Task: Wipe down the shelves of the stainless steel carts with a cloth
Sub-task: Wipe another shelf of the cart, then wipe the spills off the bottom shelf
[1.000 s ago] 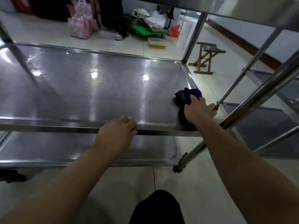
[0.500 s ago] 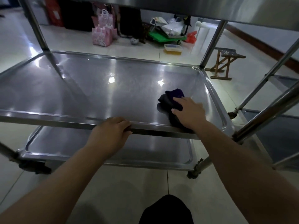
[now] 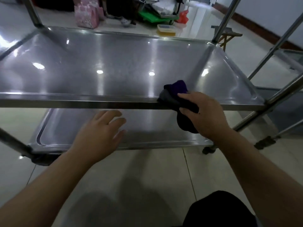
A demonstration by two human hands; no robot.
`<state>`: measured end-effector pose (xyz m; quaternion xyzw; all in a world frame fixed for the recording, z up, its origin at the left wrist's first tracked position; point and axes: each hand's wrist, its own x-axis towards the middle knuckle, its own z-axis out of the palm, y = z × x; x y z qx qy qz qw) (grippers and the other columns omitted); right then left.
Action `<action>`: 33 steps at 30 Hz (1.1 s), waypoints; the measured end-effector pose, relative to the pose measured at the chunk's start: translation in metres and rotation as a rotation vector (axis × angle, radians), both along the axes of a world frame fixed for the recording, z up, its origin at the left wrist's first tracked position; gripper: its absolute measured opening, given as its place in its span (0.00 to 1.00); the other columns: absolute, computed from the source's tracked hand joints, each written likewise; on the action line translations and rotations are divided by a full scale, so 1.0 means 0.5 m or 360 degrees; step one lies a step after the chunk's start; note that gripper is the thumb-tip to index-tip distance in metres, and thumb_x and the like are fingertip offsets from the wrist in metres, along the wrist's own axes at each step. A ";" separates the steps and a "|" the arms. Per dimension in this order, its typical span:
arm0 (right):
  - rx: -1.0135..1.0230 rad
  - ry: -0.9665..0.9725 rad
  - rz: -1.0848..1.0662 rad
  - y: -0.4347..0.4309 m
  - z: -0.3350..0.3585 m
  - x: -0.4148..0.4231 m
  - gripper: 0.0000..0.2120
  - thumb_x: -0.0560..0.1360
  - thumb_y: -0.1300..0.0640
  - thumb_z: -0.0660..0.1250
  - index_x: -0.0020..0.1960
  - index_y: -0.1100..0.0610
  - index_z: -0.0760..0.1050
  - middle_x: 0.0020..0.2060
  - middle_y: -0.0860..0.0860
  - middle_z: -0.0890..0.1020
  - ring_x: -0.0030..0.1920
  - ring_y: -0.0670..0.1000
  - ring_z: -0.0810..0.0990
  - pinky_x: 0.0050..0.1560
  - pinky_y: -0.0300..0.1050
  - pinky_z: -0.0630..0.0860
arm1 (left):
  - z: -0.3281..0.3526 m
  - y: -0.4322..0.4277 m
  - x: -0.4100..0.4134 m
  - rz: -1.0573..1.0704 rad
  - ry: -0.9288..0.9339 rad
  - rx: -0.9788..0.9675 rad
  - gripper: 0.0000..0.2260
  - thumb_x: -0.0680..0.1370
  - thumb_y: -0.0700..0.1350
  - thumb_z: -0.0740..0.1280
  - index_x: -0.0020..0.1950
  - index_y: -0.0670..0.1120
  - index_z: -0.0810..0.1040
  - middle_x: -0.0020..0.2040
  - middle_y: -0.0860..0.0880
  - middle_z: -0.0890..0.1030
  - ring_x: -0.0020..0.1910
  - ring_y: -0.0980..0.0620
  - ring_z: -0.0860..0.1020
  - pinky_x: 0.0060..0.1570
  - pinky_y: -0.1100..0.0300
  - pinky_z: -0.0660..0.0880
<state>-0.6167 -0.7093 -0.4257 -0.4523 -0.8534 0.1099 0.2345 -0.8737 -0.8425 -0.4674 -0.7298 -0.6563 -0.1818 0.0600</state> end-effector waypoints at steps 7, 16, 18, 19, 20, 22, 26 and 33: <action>-0.0058 -0.0135 0.0496 -0.163 -0.048 -0.173 0.21 0.75 0.51 0.65 0.67 0.47 0.71 0.64 0.48 0.74 0.60 0.53 0.72 0.60 0.49 0.68 | -0.089 -0.098 -0.166 0.0087 -0.0045 -0.0311 0.11 0.71 0.49 0.72 0.51 0.47 0.81 0.48 0.49 0.81 0.45 0.49 0.80 0.41 0.56 0.76; -0.0280 -0.0770 0.0661 -0.210 -0.239 -0.401 0.21 0.78 0.44 0.59 0.70 0.37 0.62 0.70 0.41 0.67 0.61 0.49 0.67 0.61 0.45 0.62 | -0.216 -0.224 -0.393 0.0410 -0.0174 -0.0637 0.12 0.76 0.55 0.64 0.58 0.56 0.77 0.53 0.57 0.78 0.49 0.57 0.78 0.45 0.61 0.76; -0.0322 -0.0796 0.0589 -0.205 -0.276 -0.451 0.21 0.78 0.44 0.59 0.70 0.38 0.63 0.69 0.42 0.68 0.59 0.50 0.68 0.60 0.47 0.64 | -0.241 -0.247 -0.433 0.0503 -0.0289 -0.0632 0.13 0.75 0.53 0.65 0.59 0.54 0.78 0.55 0.55 0.79 0.49 0.54 0.79 0.45 0.57 0.77; -0.0345 -0.0782 0.0552 -0.202 -0.293 -0.475 0.21 0.78 0.45 0.60 0.70 0.39 0.64 0.69 0.42 0.68 0.58 0.51 0.68 0.60 0.48 0.65 | -0.252 -0.257 -0.453 0.0570 -0.0360 -0.0601 0.13 0.75 0.52 0.67 0.59 0.54 0.77 0.56 0.54 0.79 0.49 0.53 0.79 0.45 0.56 0.77; -0.0360 -0.0766 0.0516 -0.200 -0.309 -0.500 0.21 0.78 0.45 0.60 0.70 0.39 0.64 0.69 0.42 0.68 0.58 0.51 0.69 0.60 0.49 0.66 | -0.262 -0.266 -0.472 0.0650 -0.0429 -0.0567 0.15 0.74 0.50 0.68 0.60 0.53 0.77 0.56 0.52 0.79 0.50 0.51 0.79 0.45 0.56 0.77; -0.0363 -0.0762 0.0449 -0.197 -0.337 -0.544 0.21 0.78 0.45 0.60 0.70 0.39 0.64 0.69 0.42 0.69 0.58 0.52 0.70 0.60 0.50 0.67 | -0.283 -0.279 -0.505 0.0802 -0.0521 -0.0491 0.17 0.73 0.49 0.69 0.61 0.50 0.76 0.56 0.49 0.79 0.50 0.48 0.79 0.44 0.56 0.76; -0.0365 -0.0696 0.0395 -0.203 -0.383 -0.618 0.21 0.77 0.46 0.62 0.69 0.40 0.66 0.69 0.43 0.70 0.58 0.54 0.71 0.58 0.47 0.68 | -0.307 -0.277 -0.556 0.1148 -0.0788 -0.0250 0.24 0.73 0.52 0.70 0.64 0.45 0.68 0.60 0.45 0.73 0.54 0.44 0.77 0.47 0.51 0.76; -0.0175 -0.0529 0.0487 -0.198 -0.475 -0.720 0.22 0.76 0.46 0.62 0.70 0.39 0.65 0.69 0.42 0.69 0.54 0.52 0.68 0.51 0.45 0.62 | -0.313 -0.208 -0.593 0.1250 -0.0977 0.0068 0.40 0.74 0.52 0.69 0.74 0.59 0.44 0.69 0.44 0.68 0.61 0.44 0.74 0.53 0.49 0.74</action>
